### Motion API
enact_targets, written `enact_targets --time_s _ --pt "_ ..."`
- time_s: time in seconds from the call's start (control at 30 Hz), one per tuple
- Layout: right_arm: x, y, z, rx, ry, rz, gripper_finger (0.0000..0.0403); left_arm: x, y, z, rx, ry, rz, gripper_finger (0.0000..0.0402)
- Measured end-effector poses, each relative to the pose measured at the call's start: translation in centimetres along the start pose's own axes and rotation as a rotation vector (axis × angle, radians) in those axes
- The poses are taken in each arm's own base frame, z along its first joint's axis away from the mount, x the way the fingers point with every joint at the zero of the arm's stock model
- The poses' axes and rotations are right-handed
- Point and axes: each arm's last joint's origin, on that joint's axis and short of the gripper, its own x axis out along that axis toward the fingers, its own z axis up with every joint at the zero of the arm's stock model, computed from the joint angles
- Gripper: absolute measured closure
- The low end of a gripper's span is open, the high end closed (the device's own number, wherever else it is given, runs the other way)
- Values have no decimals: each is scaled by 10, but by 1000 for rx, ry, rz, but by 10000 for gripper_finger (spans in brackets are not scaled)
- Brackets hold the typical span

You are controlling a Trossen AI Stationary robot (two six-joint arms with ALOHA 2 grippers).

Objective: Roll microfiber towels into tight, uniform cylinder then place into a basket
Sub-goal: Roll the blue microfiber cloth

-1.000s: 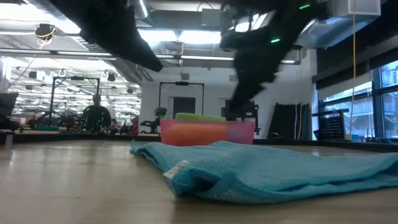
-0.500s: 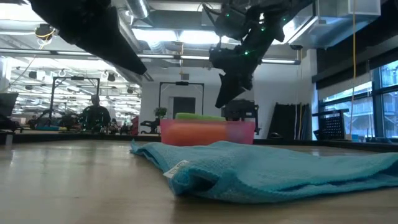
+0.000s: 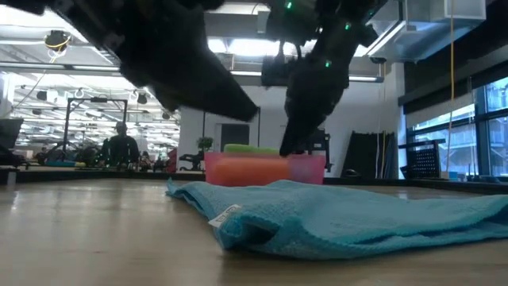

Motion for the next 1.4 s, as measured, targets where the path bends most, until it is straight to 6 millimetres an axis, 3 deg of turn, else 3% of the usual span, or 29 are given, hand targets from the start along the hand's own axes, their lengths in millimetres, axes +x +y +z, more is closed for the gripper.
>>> enact_targets --time_s 0.37,0.67,0.87,1.1,1.4 --pt "49 -10 -13 23 116 -26 397 10 1 -8 1 41 -27 401" --pt "51 -16 -19 136 165 -178 397 9 -1 -10 12 52 -48 399" --pt "47 -18 -33 215 291 -262 397 9 0 -12 24 71 -41 401" --pt "22 -15 -37 288 316 -305 397 9 1 -14 36 91 -31 396" --pt "-45 14 -20 213 90 -237 397 7 2 -14 45 107 -25 395"
